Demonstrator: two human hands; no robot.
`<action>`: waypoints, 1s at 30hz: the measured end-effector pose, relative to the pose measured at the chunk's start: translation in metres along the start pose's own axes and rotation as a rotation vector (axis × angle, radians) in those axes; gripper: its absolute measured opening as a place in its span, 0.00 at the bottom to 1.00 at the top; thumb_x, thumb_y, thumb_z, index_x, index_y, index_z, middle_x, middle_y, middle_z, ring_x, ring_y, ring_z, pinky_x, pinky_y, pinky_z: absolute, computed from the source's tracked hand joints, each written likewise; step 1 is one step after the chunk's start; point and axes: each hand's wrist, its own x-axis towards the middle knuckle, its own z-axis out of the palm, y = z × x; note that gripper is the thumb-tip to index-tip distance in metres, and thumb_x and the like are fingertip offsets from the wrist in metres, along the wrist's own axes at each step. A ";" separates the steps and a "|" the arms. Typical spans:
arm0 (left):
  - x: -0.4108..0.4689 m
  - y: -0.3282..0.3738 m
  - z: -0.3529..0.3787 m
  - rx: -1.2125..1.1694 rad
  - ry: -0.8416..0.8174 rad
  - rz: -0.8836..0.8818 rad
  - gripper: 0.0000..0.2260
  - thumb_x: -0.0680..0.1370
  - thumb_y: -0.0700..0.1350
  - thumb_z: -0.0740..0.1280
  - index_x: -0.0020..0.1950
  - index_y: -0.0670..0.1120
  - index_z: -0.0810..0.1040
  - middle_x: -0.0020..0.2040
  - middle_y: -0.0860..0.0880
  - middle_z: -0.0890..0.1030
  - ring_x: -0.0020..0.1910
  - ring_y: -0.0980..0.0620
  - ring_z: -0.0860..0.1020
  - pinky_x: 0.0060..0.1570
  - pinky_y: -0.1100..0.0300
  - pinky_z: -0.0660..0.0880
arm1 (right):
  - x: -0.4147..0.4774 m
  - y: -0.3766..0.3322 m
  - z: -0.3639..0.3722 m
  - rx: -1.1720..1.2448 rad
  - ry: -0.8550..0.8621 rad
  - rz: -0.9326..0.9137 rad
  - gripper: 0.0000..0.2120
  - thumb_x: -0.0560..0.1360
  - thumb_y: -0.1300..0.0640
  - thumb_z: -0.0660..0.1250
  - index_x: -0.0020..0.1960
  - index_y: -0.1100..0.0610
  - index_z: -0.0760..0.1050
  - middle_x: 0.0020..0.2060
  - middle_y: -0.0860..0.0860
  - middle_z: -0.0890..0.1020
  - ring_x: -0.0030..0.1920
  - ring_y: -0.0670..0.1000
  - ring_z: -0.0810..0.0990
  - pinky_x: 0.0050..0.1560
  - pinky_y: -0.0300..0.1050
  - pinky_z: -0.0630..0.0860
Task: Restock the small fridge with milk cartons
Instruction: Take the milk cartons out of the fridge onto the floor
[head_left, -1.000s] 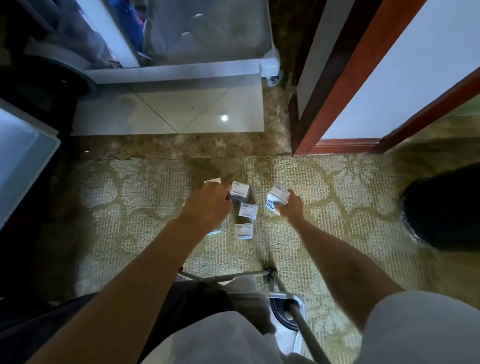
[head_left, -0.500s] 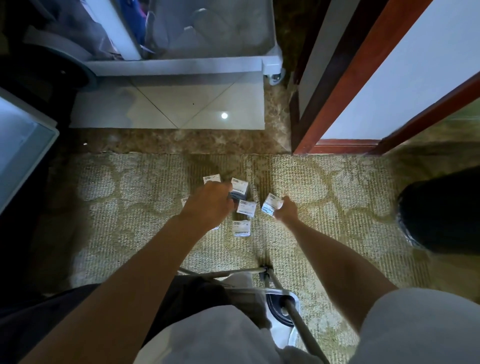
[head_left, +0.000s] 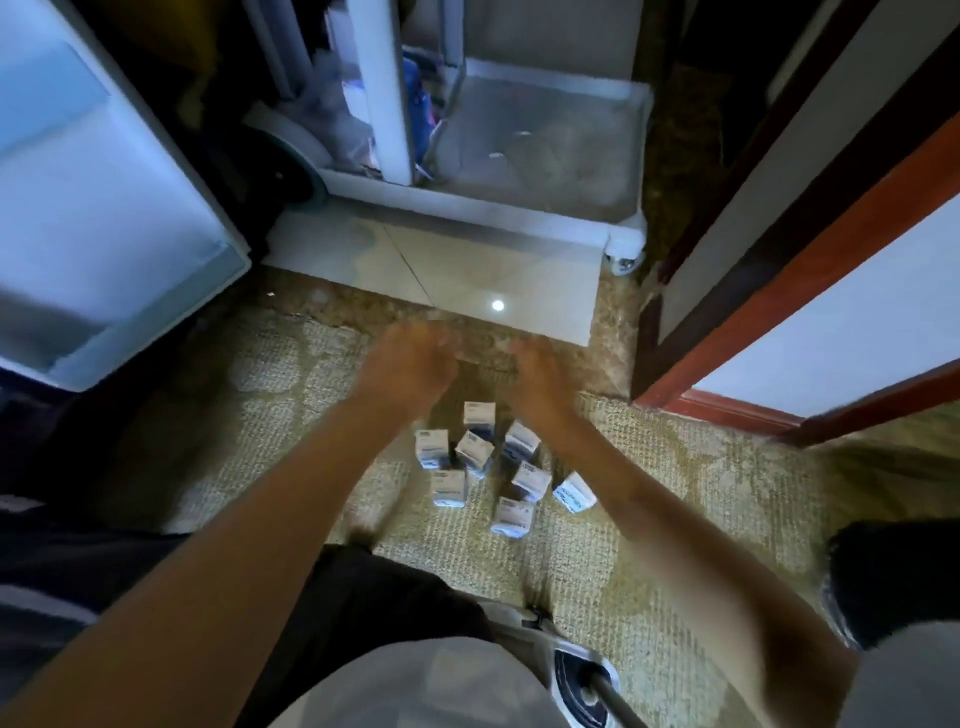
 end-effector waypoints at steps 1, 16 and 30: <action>0.000 -0.009 -0.015 -0.004 0.070 -0.019 0.10 0.79 0.41 0.60 0.55 0.39 0.78 0.52 0.42 0.81 0.43 0.51 0.73 0.39 0.63 0.67 | 0.004 -0.025 -0.005 0.026 0.007 -0.060 0.19 0.74 0.69 0.63 0.64 0.60 0.70 0.62 0.58 0.72 0.59 0.58 0.75 0.56 0.53 0.77; -0.089 -0.228 -0.187 -0.207 0.688 -0.641 0.12 0.76 0.42 0.61 0.58 0.43 0.79 0.57 0.41 0.80 0.59 0.40 0.75 0.56 0.55 0.72 | -0.022 -0.352 0.057 -0.203 -0.103 -0.880 0.17 0.74 0.68 0.57 0.61 0.62 0.71 0.60 0.59 0.73 0.60 0.62 0.73 0.54 0.52 0.71; -0.173 -0.438 -0.217 -0.281 0.609 -1.075 0.14 0.75 0.40 0.61 0.59 0.41 0.77 0.58 0.39 0.77 0.57 0.38 0.75 0.54 0.53 0.73 | -0.053 -0.552 0.226 -0.266 -0.403 -1.087 0.12 0.75 0.66 0.59 0.57 0.64 0.72 0.58 0.59 0.75 0.56 0.61 0.76 0.52 0.50 0.73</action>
